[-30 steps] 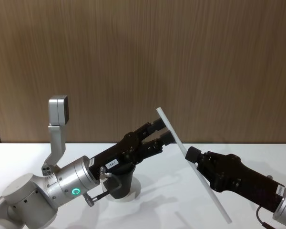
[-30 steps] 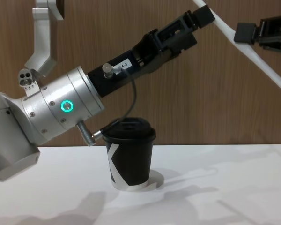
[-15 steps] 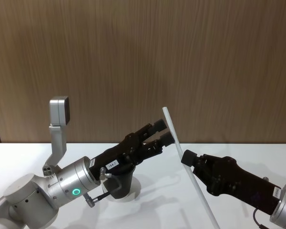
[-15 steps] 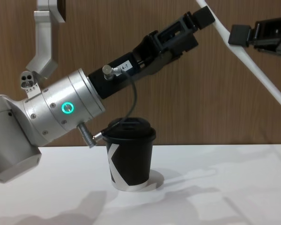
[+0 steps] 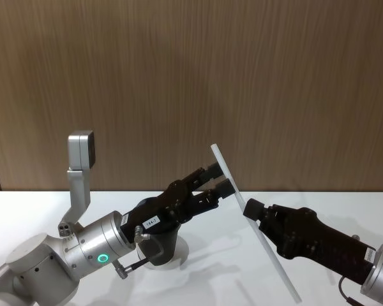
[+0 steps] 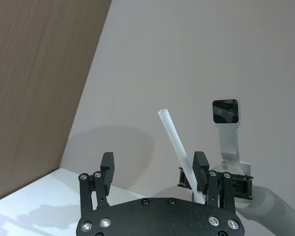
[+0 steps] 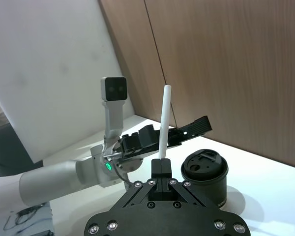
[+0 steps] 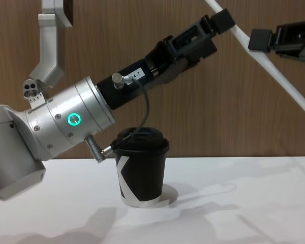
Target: Pick up the straw with one hand, pass it to the other hand, and insert it into the cup.
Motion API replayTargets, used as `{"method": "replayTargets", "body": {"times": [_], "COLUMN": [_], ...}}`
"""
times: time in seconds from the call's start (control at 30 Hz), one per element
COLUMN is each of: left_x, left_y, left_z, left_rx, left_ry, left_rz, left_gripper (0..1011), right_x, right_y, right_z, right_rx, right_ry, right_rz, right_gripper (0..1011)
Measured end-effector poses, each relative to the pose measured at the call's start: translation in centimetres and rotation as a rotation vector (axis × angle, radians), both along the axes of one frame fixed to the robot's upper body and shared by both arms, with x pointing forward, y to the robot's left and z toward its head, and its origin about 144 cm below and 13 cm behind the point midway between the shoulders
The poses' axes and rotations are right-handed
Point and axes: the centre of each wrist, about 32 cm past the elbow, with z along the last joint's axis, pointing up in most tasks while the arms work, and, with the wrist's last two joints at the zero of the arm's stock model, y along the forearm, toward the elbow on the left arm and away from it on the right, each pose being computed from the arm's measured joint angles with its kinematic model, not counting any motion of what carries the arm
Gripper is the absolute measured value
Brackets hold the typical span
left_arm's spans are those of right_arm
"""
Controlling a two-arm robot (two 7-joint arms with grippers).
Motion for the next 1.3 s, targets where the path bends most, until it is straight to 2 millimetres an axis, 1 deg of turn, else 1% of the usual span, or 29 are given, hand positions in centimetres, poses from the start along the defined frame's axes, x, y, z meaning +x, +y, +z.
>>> {"method": "replayTargets", "body": {"times": [0.5,1.3], "left_x": [-0.2,-0.7], "left_y": [0.0,-0.1], "left_z": [-0.1,-0.1], "left_rx": [-0.002,-0.010], "left_ry": [-0.001,0.003], "left_rz": [0.002,0.014], "left_gripper": [1003,1003], "right_x": [0.8,1.4], "right_y": [-0.2,0.5], "right_z": [-0.2,-0.7], "right_rx": [-0.003,-0.007], "right_ry": [-0.010,-0.015], "right_rz": [-0.020,0.026], "right_gripper": [0,0]}}
